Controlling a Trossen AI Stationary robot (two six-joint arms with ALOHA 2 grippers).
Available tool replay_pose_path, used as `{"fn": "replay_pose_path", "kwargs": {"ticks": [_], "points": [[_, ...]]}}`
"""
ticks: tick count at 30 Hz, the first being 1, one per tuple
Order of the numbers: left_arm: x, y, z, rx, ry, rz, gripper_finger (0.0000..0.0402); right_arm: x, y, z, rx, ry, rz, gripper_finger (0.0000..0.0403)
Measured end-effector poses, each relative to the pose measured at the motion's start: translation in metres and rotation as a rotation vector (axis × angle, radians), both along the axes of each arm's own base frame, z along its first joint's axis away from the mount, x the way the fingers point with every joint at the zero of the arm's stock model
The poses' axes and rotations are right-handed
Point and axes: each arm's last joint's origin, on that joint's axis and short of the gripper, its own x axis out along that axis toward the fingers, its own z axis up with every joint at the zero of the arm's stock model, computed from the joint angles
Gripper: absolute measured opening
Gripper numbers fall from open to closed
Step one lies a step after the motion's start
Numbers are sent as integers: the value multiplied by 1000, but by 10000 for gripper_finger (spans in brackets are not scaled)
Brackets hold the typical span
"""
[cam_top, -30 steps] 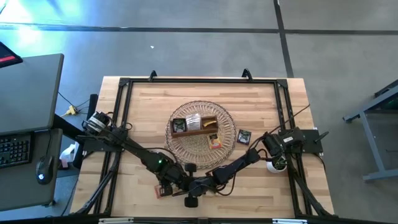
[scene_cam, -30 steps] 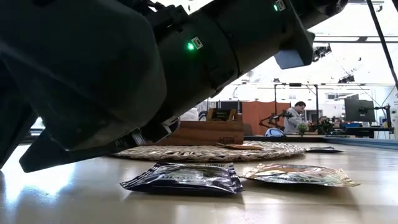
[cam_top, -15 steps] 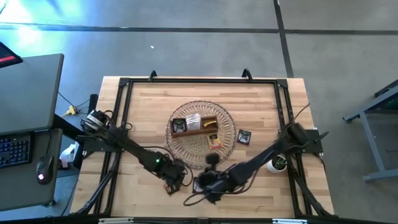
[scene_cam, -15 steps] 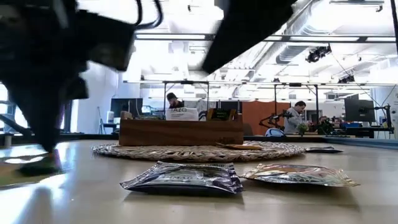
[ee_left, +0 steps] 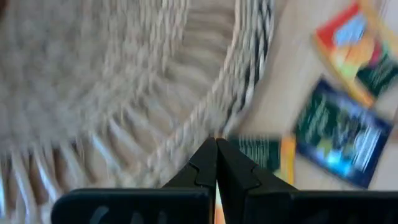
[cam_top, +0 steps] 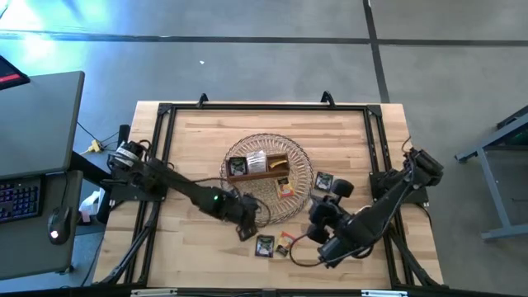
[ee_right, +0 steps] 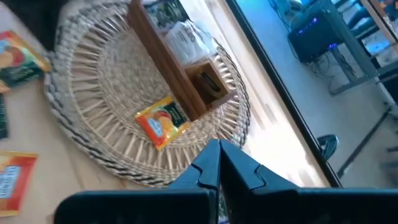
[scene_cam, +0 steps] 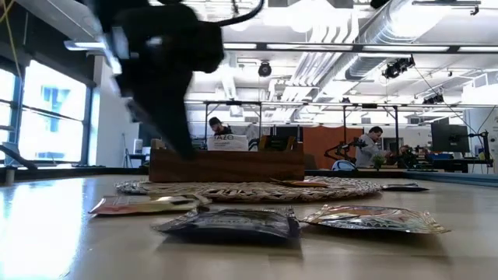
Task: Pick & Place Tea
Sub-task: Put the yellow tea bag into the right section of the brown wooden organizer
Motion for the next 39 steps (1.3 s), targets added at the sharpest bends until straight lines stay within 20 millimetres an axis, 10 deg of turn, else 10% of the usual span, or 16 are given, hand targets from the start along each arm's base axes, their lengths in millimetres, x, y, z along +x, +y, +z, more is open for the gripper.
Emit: {"fn": "replay_pose_path", "kwargs": {"ticks": [17, 31, 39], "points": [[29, 35, 20, -67, -78, -354, 7, -5, 30, -1, 63, -93, 116, 10], [31, 24, 7, 105, -9, -764, 206, -4, 33, -2, 90, -100, 124, 7], [24, 4, 6, 309, -13, -958, 239, -6, 31, -22, 56, -53, 138, 5]]}}
